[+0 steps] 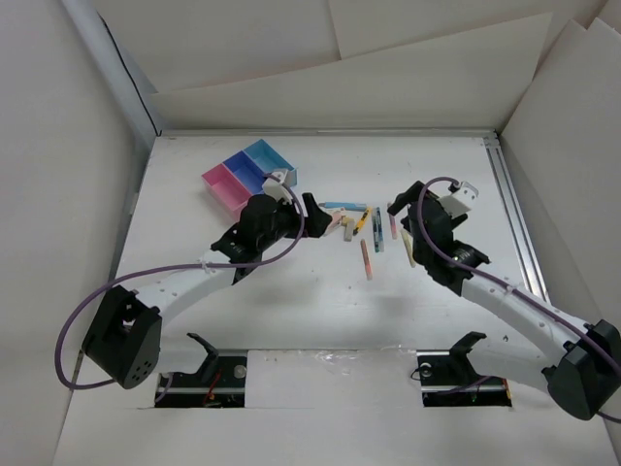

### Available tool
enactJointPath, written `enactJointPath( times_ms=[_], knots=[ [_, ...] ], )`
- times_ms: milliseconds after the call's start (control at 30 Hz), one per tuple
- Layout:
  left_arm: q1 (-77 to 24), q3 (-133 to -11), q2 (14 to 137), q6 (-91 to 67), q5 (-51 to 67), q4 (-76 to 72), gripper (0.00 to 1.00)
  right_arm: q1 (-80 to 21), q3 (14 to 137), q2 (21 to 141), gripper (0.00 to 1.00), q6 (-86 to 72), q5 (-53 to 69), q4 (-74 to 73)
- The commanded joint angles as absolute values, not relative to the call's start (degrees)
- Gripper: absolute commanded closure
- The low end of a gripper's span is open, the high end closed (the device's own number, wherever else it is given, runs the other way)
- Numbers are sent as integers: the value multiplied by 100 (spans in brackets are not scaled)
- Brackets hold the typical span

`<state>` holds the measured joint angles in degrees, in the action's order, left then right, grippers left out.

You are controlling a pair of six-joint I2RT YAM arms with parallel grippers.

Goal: Sort the stationery into containers
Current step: Pick up the stationery from the center of the board.

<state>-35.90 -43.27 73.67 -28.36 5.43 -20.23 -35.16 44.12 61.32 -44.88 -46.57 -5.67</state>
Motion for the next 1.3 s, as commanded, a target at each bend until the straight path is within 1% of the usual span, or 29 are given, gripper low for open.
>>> enactJointPath(
  times_ms=[0, 33, 67, 100, 133, 167, 200, 233, 267, 300, 333, 400, 433, 467, 500, 533, 567, 600, 633, 733, 900, 1067, 1133, 1267],
  knots=[
    [-3612, -4605, 7269, -2681, 431, -2083, 0, -3568, 4474, 6170, 0, -4491, -4764, -554],
    [-3612, -4605, 7269, -2681, 431, -2083, 0, -3568, 4474, 6170, 0, -4491, -4764, -554],
    [-3612, -4545, 7269, -2681, 431, -2083, 3, -3568, 4474, 6118, 3, -4491, -4764, -554],
    [-3612, -4544, 7269, -2611, 431, -2083, 4, -3568, 4474, 6117, 10, -4491, -4764, -554],
    [-3612, -4544, 7321, -2610, 378, -2083, 7, -3568, 4474, 6056, 21, -4491, -4764, -554],
    [-3612, -4492, 7321, -2610, 378, -2083, 13, -3568, 4474, 6056, 34, -4439, -4764, -554],
    [-3612, -4491, 7382, -2549, 378, -2083, 34, -3568, 4474, 5986, 77, -4438, -4703, -554],
    [-3612, -4439, 7435, -2497, 378, -2083, 48, -3568, 4474, 5985, 89, -4438, -4702, -554],
    [-3612, -4438, 7436, -2496, 378, -2135, 65, -3568, 4474, 5985, 96, -4438, -4702, -554],
    [-3612, -4438, 7488, -2426, 378, -2136, 84, -3568, 4474, 5985, 100, -4438, -4702, -554],
    [-3665, -4438, 7549, -2339, 378, -2136, 100, -3568, 4474, 5985, 100, -4438, -4702, -554],
    [-3769, -4438, 7619, -2163, 168, -1996, 100, -3568, 4474, 5985, 100, -4386, -4641, -554],
    [-4005, -4604, 7681, -2075, -16, -1899, 99, -3621, 4474, 5985, 85, -4386, -4641, -554],
    [-4138, -4666, 7777, -1979, -479, -1811, 91, -3621, 4474, 5985, 73, -4386, -4641, -554],
    [-4253, -4737, 7857, -1830, -683, -1637, 70, -3621, 4474, 5985, 61, -4386, -4641, -554],
    [-4341, -4868, 8023, -1767, -833, -1556, 57, -3621, 4474, 5985, 41, -4386, -4641, -554],
    [-4394, -4930, 8120, -1697, -887, -1556, 45, -3621, 4474, 5985, 35, -4386, -4562, -554],
    [-4395, -4992, 8225, -1696, -809, -1469, 36, -3621, 4474, 5933, 33, -4386, -4492, -554],
    [-4395, -4992, 8331, -1627, -809, -1468, 28, -3621, 4474, 5933, 33, -4334, -4430, -502],
    [-4395, -5229, 8770, -1574, -686, -1468, 28, -3621, 4413, 5871, 32, -4281, -4377, -448],
    [-4395, -5808, 9578, -1346, -940, -1336, 29, -3621, 4412, 5766, 32, -4280, -4377, -448],
    [-4342, -6239, 10106, -1169, -1116, -1274, 30, -3621, 4412, 5713, 32, -4228, -4272, -396],
    [-4263, -6292, 10194, -1117, -1116, -1274, 31, -3621, 4412, 5713, 32, -4228, -4271, -396],
    [-4184, -6468, 10493, -1063, -1011, -1214, 31, -3621, 4359, 5713, 32, -4228, -4219, -396]
  ],
)
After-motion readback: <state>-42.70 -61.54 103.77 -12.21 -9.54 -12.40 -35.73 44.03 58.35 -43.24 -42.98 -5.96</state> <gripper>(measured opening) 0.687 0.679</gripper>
